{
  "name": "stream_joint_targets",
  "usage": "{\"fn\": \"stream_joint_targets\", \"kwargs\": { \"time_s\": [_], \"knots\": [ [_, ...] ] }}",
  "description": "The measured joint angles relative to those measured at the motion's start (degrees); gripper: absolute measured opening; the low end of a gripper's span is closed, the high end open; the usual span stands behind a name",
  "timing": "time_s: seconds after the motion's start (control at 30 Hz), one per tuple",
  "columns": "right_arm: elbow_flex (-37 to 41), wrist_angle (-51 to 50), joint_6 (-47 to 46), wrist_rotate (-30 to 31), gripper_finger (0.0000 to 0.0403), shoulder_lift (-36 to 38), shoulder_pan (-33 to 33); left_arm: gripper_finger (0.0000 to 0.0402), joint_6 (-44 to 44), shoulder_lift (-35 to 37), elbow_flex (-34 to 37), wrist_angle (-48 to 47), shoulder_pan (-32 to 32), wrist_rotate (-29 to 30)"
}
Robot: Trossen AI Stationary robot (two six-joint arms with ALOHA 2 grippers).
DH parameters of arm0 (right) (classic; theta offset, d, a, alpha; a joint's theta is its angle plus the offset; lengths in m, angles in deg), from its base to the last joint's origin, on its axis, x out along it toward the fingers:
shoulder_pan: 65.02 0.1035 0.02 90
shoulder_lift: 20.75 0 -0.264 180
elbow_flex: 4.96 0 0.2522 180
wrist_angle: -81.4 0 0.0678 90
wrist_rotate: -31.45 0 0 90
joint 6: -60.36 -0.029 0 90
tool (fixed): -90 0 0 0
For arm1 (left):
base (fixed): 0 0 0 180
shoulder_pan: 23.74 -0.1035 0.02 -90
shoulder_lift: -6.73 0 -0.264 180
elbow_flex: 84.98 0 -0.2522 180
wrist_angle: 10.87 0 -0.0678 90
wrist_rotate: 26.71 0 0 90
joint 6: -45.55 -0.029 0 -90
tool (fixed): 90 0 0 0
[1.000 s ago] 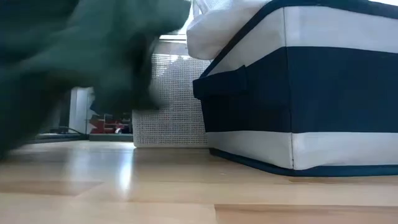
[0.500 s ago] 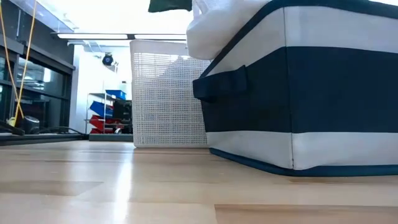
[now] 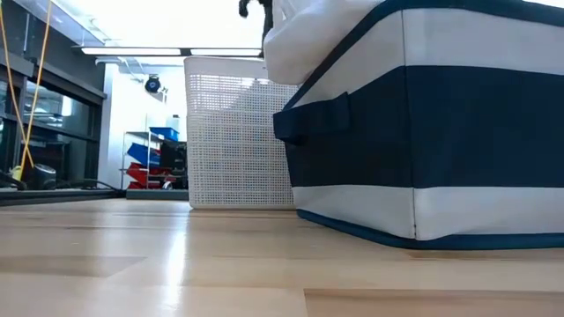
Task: Sort clothes
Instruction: Put the green polo shirt into the the white laundry bin, then return to Home Position
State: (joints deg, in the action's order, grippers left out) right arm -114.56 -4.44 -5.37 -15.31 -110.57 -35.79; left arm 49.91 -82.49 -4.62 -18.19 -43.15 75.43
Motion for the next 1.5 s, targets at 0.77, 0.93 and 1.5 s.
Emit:
{"fn": "stream_joint_targets", "kwargs": {
  "time_s": [0.77,0.93,1.5],
  "knots": [
    [0.0,-0.1,3.1,-0.1,0.0179,0.0,0.0,0.0173,15.6,-7.5,0.0,-33.2,-2.0,-10.5],
    [0.0,-0.1,3.6,-0.2,0.0179,0.0,0.0,0.0194,11.3,-0.6,0.0,-35.7,-1.1,-10.4],
    [-0.2,3.2,5.0,-6.9,0.0111,4.2,-0.3,0.0185,23.9,48.4,61.0,15.9,23.2,-0.9]
  ]
}}
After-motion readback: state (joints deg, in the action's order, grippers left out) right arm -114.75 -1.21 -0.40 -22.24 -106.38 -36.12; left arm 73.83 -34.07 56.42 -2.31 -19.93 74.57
